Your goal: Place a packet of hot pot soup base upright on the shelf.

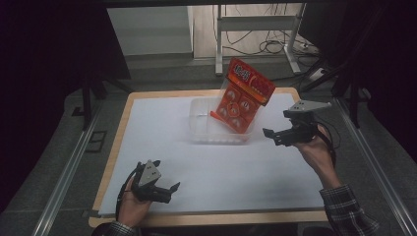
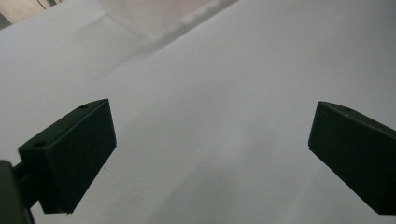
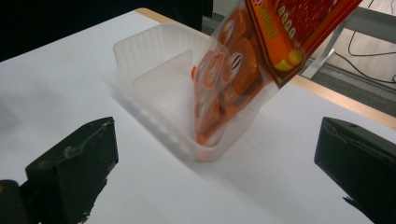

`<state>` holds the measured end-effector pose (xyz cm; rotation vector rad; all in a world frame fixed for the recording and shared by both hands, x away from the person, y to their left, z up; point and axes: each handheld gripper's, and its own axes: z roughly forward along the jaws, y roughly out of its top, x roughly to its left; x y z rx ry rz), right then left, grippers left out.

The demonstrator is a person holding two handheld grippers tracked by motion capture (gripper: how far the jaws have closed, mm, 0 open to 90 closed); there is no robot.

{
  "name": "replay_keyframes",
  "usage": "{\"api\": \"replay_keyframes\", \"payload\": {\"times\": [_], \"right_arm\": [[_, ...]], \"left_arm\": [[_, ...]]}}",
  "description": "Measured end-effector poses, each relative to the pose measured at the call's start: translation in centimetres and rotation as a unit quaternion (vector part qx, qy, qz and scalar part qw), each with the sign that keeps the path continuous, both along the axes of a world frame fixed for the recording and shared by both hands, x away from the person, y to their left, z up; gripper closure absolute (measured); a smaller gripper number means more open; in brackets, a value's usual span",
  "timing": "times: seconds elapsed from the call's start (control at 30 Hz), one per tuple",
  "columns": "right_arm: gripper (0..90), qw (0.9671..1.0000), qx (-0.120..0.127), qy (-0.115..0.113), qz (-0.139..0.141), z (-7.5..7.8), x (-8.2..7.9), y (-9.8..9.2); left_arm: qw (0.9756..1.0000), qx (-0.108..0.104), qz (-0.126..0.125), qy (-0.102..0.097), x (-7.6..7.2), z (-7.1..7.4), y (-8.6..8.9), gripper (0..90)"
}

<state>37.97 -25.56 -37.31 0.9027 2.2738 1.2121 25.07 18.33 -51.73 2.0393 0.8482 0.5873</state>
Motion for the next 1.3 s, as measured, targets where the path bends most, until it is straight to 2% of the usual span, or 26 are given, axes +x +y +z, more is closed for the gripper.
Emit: {"api": "replay_keyframes", "payload": {"times": [0.53,0.67,0.83,1.03,1.2,1.3], "right_arm": [[0.0,0.9997,0.019,0.017,0.003,-2.4,-3.2,-0.6],[0.0,0.9996,0.021,0.019,0.005,-3.1,-4.2,-0.7],[0.0,0.9995,0.024,0.02,0.004,-4.2,-5.4,-0.8],[1.0,0.9994,0.027,0.023,0.002,-5.9,-6.5,-1.2],[1.2,0.9992,0.023,0.033,-0.004,-8.1,-7.3,-1.7],[1.5,0.9995,0.008,0.031,-0.009,-9.5,-7.6,-2.1]], "left_arm": [[1.0,0.002,-0.002,0.001,0.0,0.0,-0.1,0.3],[0.9998,-0.017,-0.001,0.007,0.0,0.0,0.0,0.2],[0.9996,-0.026,0.0,0.012,0.1,0.0,0.1,0.2],[0.9994,-0.031,0.0,0.016,0.1,0.0,0.1,0.3],[0.9993,-0.031,0.003,0.019,0.1,-0.1,0.1,0.4],[0.9998,-0.01,0.01,0.014,0.2,-0.3,0.1,0.4]]}}
